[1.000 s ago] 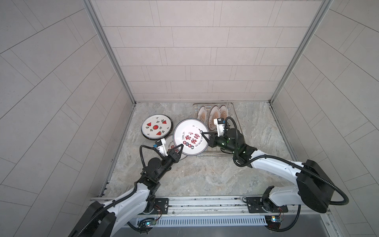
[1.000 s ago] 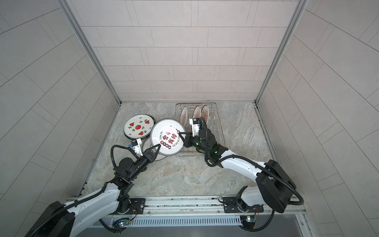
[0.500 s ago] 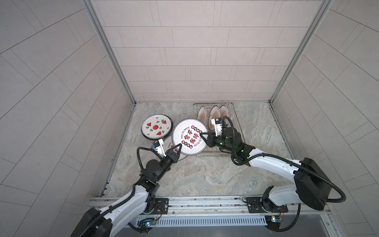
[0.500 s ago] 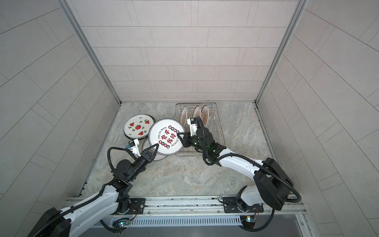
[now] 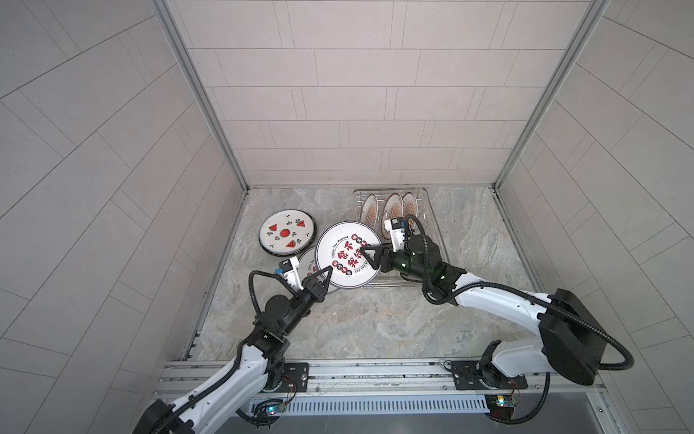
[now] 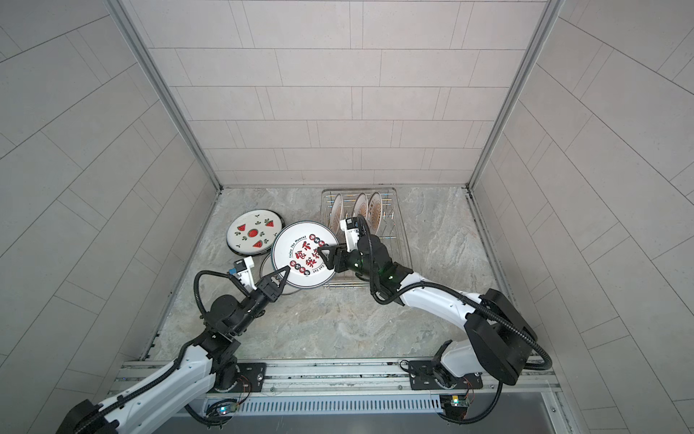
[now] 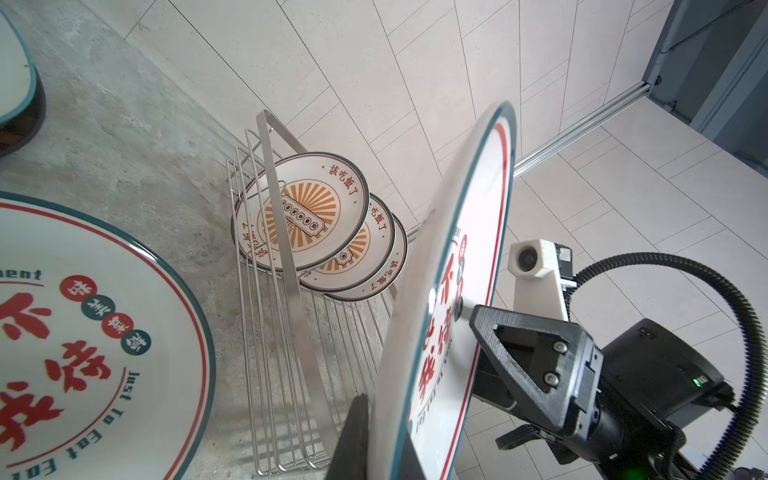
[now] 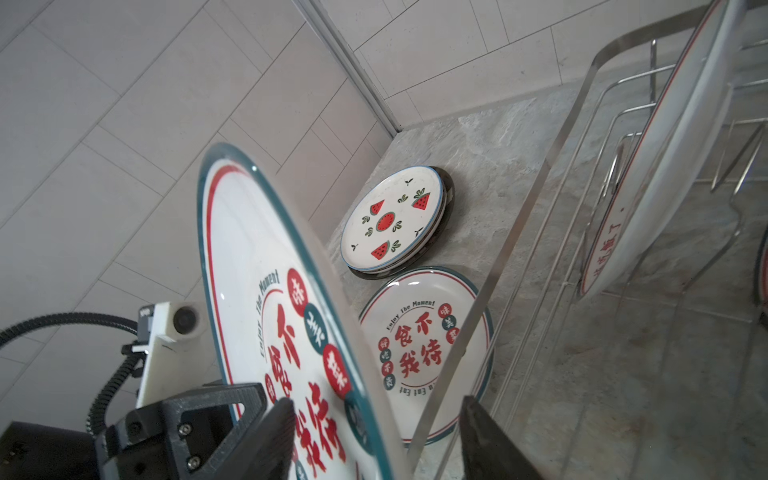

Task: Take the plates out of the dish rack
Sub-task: 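Carry the plate to the table with the left gripper while the right withdraws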

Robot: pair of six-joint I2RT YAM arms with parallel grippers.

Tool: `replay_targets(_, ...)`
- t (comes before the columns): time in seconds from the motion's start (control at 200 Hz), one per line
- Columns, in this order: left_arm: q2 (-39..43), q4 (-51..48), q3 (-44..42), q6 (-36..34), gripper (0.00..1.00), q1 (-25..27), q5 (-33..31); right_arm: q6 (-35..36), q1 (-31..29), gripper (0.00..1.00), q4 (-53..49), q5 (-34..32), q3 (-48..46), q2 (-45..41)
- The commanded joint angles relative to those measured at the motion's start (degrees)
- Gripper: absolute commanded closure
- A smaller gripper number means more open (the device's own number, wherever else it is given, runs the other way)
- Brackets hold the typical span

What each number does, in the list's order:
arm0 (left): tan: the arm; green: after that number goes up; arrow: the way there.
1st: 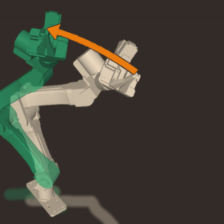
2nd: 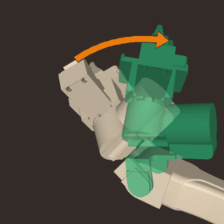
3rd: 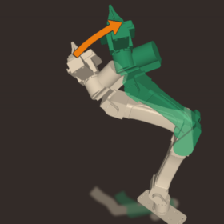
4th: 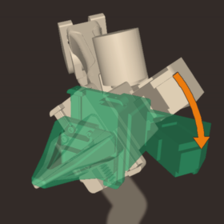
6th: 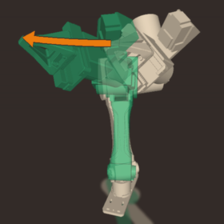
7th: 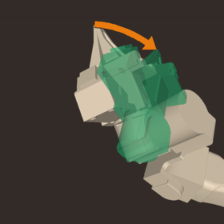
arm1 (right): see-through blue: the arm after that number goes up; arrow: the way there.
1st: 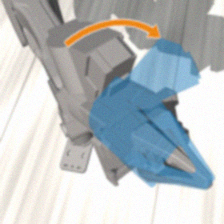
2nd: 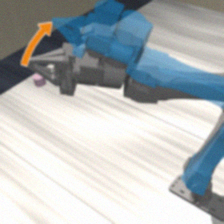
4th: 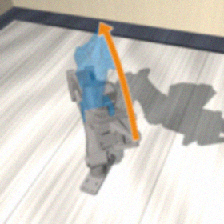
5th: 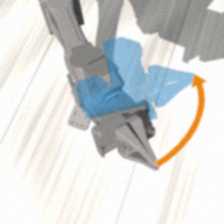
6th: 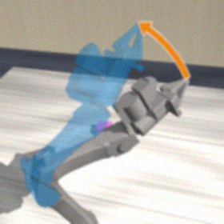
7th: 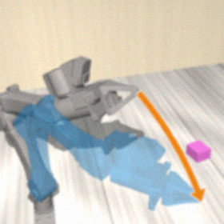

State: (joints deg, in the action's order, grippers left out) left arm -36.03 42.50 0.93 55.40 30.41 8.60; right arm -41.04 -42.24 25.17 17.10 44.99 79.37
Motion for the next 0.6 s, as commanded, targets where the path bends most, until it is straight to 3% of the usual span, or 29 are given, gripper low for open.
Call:
replay_targets(0.0, 1.7, 1.5, -0.1, -0.8, 1.0, 0.3, -1.3, 0.7, -0.5, 0.26, -0.3, -1.3, -0.4, -1.2)
replay_targets(0.215, 1.9, 1.6, -0.2, 0.0, 1.0, 0.2, -2.0, 2.5, -1.0, 0.21, -3.4, -5.8, -1.0, -3.7)
replay_targets(0.295, 2.5, 1.4, -0.3, 0.1, 1.0, 0.2, -2.7, 3.6, -1.7, 0.12, -4.3, -9.9, -2.0, -5.5)
replay_targets(0.31, 2.7, 1.2, -0.3, 0.2, 1.0, 0.1, -3.1, 3.8, -1.8, 0.03, -4.5, -10.6, -2.1, -5.8)
replay_targets(0.325, 2.9, 1.0, -0.4, 0.3, 1.0, 0.1, -3.4, 4.0, -1.9, 0.01, -4.6, -11.3, -2.2, -6.1)
replay_targets(0.595, 7.2, -7.8, 1.0, 1.2, 1.0, -1.3, -10.3, 8.4, -4.6, 0.01, -7.5, -18.1, -3.5, -10.8)
